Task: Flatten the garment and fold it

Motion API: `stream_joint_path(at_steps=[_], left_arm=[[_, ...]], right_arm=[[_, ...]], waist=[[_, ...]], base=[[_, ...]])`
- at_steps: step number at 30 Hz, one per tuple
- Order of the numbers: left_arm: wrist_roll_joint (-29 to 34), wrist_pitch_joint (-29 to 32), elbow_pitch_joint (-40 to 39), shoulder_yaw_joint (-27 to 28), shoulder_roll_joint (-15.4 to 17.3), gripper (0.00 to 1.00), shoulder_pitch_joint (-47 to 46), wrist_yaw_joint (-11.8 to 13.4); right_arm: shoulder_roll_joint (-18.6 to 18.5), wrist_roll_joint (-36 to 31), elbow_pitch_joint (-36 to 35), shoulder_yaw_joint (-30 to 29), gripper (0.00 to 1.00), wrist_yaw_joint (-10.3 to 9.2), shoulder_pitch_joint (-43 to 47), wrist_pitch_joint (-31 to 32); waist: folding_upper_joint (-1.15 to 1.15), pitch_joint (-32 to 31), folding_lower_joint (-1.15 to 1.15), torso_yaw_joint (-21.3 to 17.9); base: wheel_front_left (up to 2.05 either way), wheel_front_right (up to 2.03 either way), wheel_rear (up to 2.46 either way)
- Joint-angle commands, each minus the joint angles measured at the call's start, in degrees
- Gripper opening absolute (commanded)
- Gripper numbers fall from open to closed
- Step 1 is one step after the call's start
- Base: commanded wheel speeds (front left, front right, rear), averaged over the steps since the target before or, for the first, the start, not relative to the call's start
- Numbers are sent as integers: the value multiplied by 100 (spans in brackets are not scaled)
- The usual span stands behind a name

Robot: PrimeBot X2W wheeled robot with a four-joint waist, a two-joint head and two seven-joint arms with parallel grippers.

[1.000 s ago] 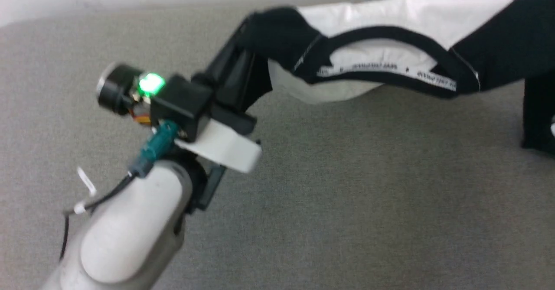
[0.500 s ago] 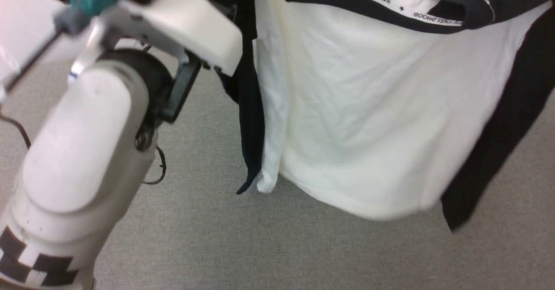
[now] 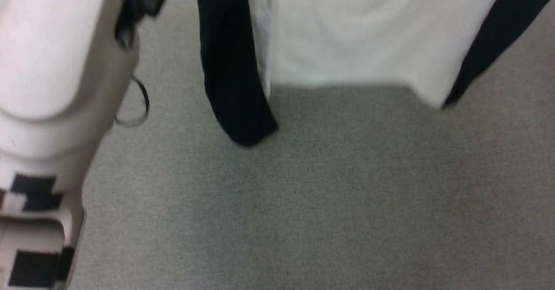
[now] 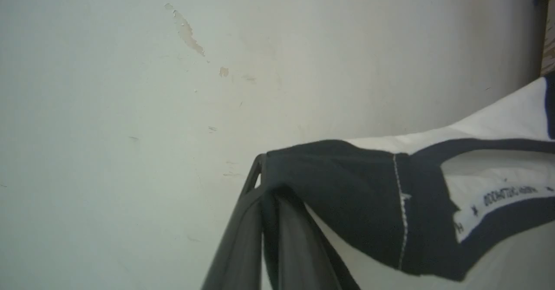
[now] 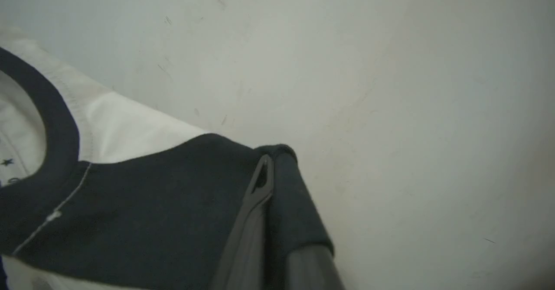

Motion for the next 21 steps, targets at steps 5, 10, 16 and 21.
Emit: stream_joint_path(at_steps=[5,10,16,21], left_arm=[[475,-191,636,38,-303,0,-1361,195],[849,-674,1232,47,-565,0,-2310,424],[1119,-1415,1848,-64,-764,0,-2700,580],[1214,-1906,2216,-156,-763,0,-2643,615]], right_arm=[[-132,-418,863,180,0,-12,-1477,-480],[-303,-753,1575,535,0,-12,-2583,-959],[-500,-971,2388,917,0,-12,-3239,-1604],[-592,-897,2923,1282,0,-12,-3374,-2137]], waist=[[0,1605,-1,20],[0,2365,-1,140],[0,2808,-1,271],[0,3113,-1,266]], base=[[0,0,0],[0,0,0],[0,0,0],[0,0,0]])
